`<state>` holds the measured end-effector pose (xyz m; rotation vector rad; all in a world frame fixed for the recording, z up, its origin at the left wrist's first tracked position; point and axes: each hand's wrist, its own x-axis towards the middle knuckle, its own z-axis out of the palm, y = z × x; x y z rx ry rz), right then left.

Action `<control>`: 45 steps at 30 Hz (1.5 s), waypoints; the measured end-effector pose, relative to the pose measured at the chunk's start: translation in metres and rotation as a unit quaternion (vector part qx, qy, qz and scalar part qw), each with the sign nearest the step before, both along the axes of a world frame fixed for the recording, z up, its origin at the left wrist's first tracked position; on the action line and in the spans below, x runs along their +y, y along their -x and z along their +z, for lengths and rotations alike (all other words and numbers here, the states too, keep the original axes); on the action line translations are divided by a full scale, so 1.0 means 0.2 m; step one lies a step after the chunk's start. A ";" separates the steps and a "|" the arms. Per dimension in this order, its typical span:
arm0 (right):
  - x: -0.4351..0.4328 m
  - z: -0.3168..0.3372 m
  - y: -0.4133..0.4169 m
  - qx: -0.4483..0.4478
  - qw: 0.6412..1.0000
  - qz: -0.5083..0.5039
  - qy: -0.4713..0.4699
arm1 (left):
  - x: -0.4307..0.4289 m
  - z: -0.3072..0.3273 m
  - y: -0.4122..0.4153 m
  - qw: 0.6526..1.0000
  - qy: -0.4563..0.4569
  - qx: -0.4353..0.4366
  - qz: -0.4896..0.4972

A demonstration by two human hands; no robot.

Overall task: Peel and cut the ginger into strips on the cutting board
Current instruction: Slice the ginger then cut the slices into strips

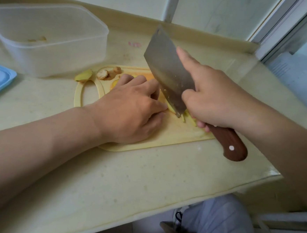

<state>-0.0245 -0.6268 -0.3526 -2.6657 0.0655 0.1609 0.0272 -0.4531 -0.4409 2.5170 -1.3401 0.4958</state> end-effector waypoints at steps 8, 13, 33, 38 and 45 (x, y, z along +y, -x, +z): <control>-0.05 -0.03 0.18 -0.042 0.999 -0.006 0.027 | 0.00 0.00 0.00 1.000 -0.011 -0.003 0.008; -0.05 0.00 0.14 0.009 1.000 0.003 0.022 | 0.00 0.00 0.00 1.000 -0.001 -0.007 0.005; -0.01 -0.02 0.09 -0.014 1.000 -0.018 -0.022 | 0.01 -0.01 0.00 1.000 -0.001 -0.018 0.007; -0.03 0.00 0.14 0.006 1.000 -0.013 0.000 | 0.00 -0.02 -0.01 1.000 0.000 -0.030 0.007; -0.09 -0.02 0.09 0.017 0.996 -0.044 -0.080 | 0.01 0.00 0.01 0.998 0.039 -0.040 0.010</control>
